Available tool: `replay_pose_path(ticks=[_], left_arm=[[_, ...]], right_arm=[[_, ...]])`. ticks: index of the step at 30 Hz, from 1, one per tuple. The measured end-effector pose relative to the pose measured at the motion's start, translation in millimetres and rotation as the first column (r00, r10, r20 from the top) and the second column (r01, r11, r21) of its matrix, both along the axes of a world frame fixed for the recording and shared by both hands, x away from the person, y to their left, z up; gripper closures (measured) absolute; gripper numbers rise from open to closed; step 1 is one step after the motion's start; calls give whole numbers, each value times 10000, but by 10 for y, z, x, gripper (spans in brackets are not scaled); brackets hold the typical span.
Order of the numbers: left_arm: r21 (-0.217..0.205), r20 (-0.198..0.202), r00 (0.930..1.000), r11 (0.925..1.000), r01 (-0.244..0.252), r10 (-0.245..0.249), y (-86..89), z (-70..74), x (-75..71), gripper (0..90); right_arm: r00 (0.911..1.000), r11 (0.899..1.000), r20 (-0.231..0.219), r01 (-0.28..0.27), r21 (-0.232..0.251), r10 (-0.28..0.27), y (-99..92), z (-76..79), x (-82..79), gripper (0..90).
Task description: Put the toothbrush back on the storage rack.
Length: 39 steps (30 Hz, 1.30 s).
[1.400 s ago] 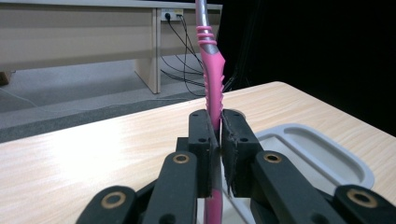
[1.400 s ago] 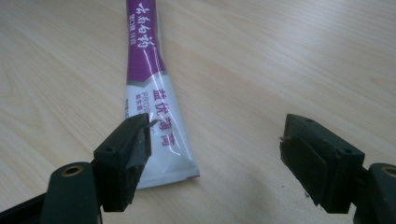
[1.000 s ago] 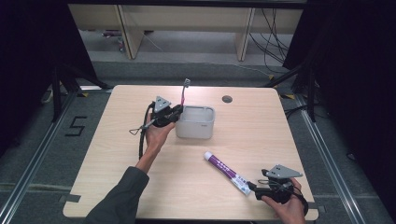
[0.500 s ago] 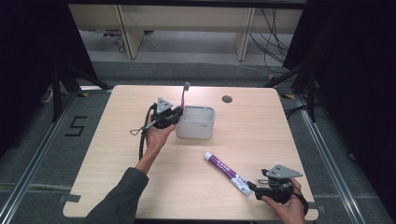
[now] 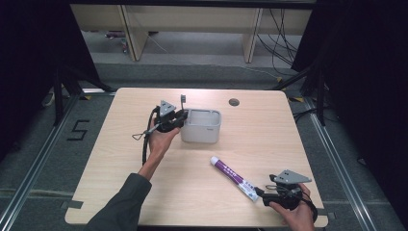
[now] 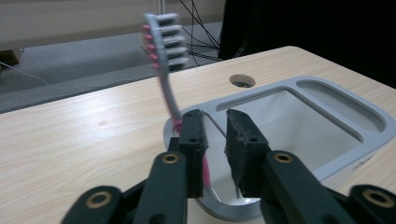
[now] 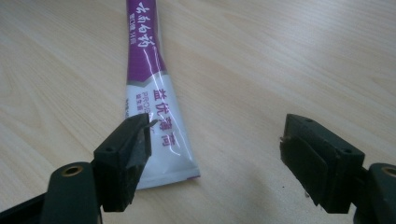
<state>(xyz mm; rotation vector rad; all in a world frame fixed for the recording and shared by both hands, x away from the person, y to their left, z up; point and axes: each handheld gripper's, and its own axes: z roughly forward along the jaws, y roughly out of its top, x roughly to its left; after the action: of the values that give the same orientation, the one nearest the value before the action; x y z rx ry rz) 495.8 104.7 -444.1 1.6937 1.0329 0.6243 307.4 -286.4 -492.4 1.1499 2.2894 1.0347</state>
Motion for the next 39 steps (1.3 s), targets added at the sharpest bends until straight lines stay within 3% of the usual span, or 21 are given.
replay_pose_path(ticks=[7, 11, 17, 24, 25, 35, 37, 38, 39], left_arm=[[-181, -40, 9998, 9996, -205, 205, 61, 44, -19, 649], [-260, -218, 9991, 9990, -371, 365, 97, 46, -39, 523], [-529, -757, 9969, 9983, -242, 201, 155, 52, -185, 408], [-548, -992, 9950, 9985, 50, -104, 239, 64, -406, 368], [-519, -979, 9951, 9986, 110, -160, 255, 60, -431, 366], [-375, -1126, 9926, 9985, 404, -444, 381, -8, -641, 346], [-351, -1126, 9925, 9984, 447, -484, 399, -20, -662, 346], [-313, -1170, 9920, 9985, 441, -475, 417, -17, -678, 346], [-362, -1248, 9907, 9981, 497, -539, 437, -14, -693, 344]], right_arm=[[9999, 9999, -128, 93, 141, -91, 6, 3, -8, 254], [10000, 10000, 0, 47, 73, -47, -4, 8, -2, 254], [9997, 9997, -234, -8, 246, 13, -4, 6, 1, 254], [9999, 9997, -121, 113, 200, -111, -7, 10, -2, 254], [9989, 9988, -292, 367, 318, -358, 7, 16, -27, 254], [9998, 9997, -89, 188, 181, -186, -10, 9, -2, 255], [9998, 9996, -111, 148, 246, -145, -12, 7, 0, 255], [9986, 9983, -397, 359, 469, -340, 15, 8, -24, 255], [9996, 9993, -218, 178, 339, -171, -9, 12, -6, 255]])
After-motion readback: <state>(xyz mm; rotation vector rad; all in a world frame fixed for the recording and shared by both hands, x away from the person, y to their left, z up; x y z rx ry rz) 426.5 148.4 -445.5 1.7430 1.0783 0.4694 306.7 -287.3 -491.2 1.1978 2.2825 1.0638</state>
